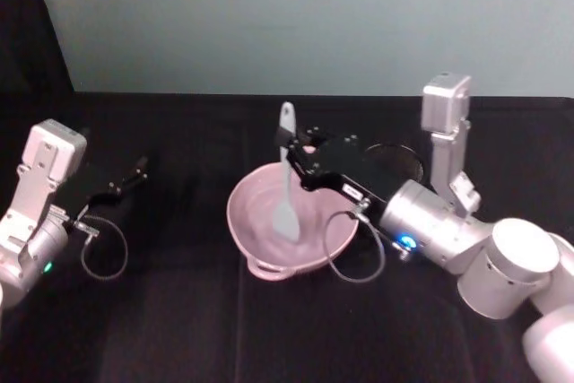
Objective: Use the one hand to pick up the spoon and stir the clear water in the bowl.
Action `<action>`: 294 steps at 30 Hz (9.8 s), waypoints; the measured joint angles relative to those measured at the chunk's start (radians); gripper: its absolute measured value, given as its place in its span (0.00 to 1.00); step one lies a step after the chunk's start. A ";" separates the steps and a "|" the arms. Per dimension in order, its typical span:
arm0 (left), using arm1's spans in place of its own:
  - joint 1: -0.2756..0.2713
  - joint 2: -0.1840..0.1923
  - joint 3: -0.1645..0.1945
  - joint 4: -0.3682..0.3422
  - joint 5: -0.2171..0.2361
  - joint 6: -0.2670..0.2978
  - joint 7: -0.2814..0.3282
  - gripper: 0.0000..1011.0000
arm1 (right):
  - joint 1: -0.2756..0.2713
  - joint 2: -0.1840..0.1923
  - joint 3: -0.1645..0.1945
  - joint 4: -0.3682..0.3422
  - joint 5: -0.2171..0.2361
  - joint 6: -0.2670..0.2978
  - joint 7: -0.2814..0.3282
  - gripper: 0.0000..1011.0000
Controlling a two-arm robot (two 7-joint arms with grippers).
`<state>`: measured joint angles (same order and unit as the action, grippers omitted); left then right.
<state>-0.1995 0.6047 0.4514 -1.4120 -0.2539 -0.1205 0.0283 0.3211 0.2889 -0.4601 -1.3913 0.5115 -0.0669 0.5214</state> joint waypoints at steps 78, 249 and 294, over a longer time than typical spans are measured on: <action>0.000 0.000 0.000 0.000 0.000 0.000 0.000 1.00 | 0.145 -0.131 -0.029 0.237 0.018 -0.060 0.024 0.12; 0.000 0.000 0.000 0.000 0.000 0.000 0.000 1.00 | -0.005 0.126 0.202 -0.147 0.097 0.070 -0.137 0.12; 0.000 0.000 0.000 0.000 0.000 0.000 0.000 1.00 | -0.059 0.041 0.233 0.038 0.244 0.027 -0.120 0.12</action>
<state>-0.1995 0.6047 0.4514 -1.4120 -0.2539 -0.1205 0.0283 0.2623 0.3300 -0.2268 -1.3534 0.7551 -0.0404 0.4016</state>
